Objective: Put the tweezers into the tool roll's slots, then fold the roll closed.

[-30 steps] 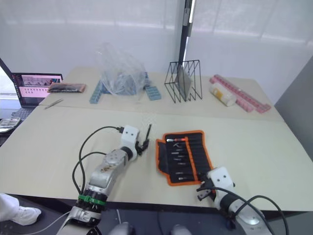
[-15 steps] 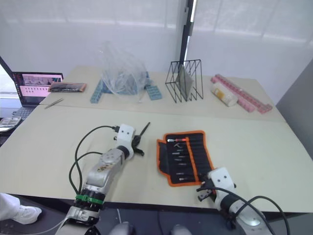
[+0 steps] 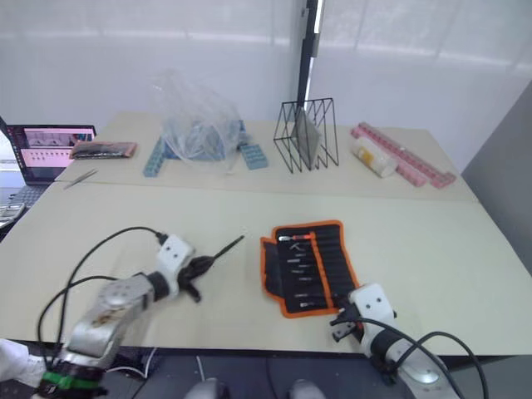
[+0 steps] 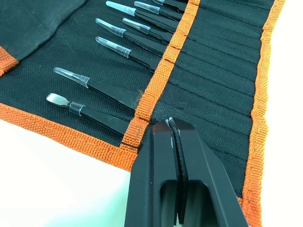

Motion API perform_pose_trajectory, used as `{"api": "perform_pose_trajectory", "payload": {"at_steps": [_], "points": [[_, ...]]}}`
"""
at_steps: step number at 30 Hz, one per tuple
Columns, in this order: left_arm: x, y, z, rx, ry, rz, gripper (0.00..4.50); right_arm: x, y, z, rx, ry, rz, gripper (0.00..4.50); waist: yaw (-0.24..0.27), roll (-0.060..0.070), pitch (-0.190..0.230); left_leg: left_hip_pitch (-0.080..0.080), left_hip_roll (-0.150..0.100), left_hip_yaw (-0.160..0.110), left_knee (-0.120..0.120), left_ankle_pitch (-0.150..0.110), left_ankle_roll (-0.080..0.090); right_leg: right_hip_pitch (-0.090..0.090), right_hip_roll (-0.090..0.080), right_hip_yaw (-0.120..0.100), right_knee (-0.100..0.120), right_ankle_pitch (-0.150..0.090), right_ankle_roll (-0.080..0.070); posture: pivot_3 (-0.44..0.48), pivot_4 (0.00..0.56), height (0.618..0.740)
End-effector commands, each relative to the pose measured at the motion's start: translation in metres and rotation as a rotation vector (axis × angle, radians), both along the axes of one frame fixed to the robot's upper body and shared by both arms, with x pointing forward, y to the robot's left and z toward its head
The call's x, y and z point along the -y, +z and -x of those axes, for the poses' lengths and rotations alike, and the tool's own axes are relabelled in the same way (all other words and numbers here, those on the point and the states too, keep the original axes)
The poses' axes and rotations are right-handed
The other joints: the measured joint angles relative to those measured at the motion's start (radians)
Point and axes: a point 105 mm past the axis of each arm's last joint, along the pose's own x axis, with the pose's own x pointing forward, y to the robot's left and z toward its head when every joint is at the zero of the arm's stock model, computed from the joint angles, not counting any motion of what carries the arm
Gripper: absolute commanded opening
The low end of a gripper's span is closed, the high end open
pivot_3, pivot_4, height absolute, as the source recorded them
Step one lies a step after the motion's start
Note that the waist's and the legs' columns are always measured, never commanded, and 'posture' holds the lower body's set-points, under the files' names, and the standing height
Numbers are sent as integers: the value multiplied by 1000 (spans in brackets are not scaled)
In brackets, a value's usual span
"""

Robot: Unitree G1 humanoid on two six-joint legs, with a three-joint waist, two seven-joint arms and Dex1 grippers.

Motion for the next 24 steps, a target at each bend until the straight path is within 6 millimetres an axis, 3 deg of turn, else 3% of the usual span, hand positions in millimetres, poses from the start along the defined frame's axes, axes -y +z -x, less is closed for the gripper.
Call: {"api": "perform_pose_trajectory", "payload": {"at_steps": [1, 6, 12, 16, 24], "points": [[-23, 13, 9, -26, -40, -33, 27, 15, -31, 9, -140, -58, 27, 0, 0, -1, 1, 0, 1, 0, 0, 0, 0, 0, 0, 0, 0, 0, 0, 0, 150, 705], [-20, 60, 19, 2, -210, -67, 27, 17, -31, 9, -143, -50, 30, 0, 3, -6, 4, -3, 3, 0, 0, -1, -1, -2, -1, -1, -4, 0, -1, 0, 150, 705], [6, 101, 20, 21, -421, -150, 27, 17, -31, 6, -145, -30, 32, 0, 6, -8, 4, -4, 2, 1, 0, -1, -2, -3, -2, -1, -6, 1, -1, 0, 150, 705], [25, 110, 8, 27, -481, -183, 27, 16, -30, 4, -144, -26, 32, 0, 0, -8, 5, -4, 1, 2, 0, 0, 1, -4, 0, 0, -5, 1, -1, 0, 150, 705], [112, 105, -3, 6, -701, -224, 27, 13, -31, 5, -148, -18, 33, 0, -1, -10, 4, -19, -1, 1, 6, 3, 5, -15, 4, 0, -3, 4, 4, 0, 150, 705]]}}
